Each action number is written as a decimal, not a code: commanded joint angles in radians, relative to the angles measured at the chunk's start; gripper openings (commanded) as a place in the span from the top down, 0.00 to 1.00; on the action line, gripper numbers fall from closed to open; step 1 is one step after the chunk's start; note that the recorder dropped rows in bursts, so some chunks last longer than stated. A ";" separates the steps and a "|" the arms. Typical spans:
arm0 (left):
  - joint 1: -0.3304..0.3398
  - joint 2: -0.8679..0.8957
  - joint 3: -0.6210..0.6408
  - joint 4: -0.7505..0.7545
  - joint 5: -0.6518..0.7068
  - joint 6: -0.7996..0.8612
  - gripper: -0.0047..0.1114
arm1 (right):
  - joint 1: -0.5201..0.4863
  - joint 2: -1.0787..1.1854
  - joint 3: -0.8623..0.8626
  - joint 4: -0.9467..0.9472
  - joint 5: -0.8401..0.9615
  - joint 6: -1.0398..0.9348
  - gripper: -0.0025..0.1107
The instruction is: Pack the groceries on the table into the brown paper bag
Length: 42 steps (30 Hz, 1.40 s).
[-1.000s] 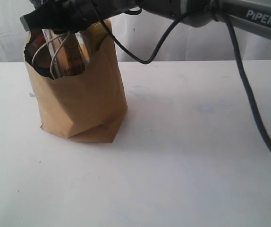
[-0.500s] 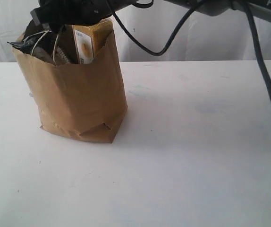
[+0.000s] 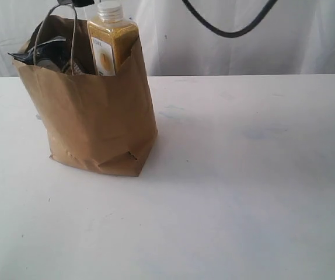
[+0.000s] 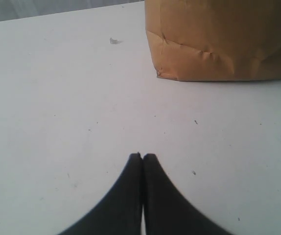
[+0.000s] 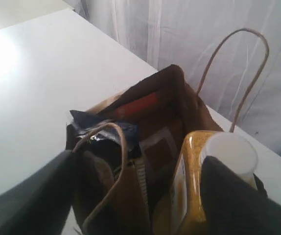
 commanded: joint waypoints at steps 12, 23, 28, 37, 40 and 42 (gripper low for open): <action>0.004 -0.005 0.003 -0.001 -0.004 0.001 0.96 | 0.032 -0.544 0.654 -0.015 0.047 0.129 0.98; 0.004 -0.005 0.003 -0.001 -0.004 0.001 0.96 | 0.034 -0.616 0.698 -0.015 0.053 0.129 0.98; 0.004 -0.005 0.003 -0.001 -0.004 0.001 0.96 | 0.034 -0.694 0.829 -0.020 -0.032 0.129 0.98; 0.004 -0.005 0.003 -0.001 -0.004 0.001 0.96 | -0.037 -0.873 1.152 -0.118 -0.326 0.129 0.98; 0.004 -0.005 0.003 -0.001 -0.004 0.001 0.96 | -0.087 -0.953 1.243 -0.118 -0.336 0.129 0.98; 0.004 -0.005 0.003 -0.001 -0.004 0.001 0.96 | -0.128 -1.020 1.308 -0.118 -0.336 0.129 0.98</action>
